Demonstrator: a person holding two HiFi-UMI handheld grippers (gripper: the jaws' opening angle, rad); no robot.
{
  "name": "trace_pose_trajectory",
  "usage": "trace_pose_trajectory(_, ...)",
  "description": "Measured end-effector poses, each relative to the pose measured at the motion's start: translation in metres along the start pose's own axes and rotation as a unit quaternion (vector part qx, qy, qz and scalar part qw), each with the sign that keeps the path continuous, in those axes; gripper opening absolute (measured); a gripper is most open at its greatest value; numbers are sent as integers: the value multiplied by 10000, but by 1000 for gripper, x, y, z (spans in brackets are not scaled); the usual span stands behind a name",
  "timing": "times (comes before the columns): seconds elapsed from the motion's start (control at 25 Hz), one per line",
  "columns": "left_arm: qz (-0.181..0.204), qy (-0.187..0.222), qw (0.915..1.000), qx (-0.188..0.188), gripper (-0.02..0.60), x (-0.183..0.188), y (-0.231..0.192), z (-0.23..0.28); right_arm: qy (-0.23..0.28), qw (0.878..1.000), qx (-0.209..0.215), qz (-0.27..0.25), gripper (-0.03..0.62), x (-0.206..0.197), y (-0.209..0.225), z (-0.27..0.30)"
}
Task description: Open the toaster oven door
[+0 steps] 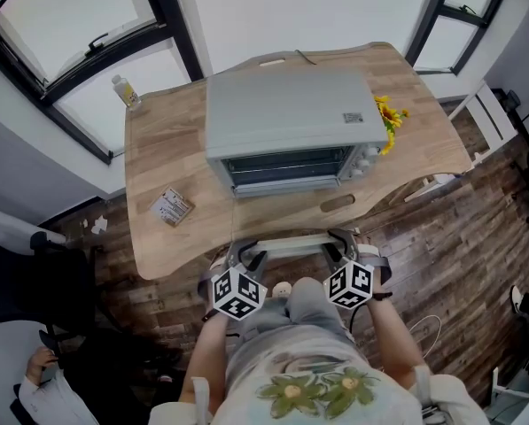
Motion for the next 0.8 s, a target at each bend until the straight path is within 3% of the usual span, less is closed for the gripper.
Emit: trace_pose_trajectory(0.8,180,-383,9989,-202,133,-15,18,16,-232,9990,337,-193,129,-13,-18,13)
Point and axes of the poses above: the fingertips, and each gripper's own axes: z forward along the fingers, y to its right, x out of its top, the point moved 10 cm from there along -z, backward along the fingers
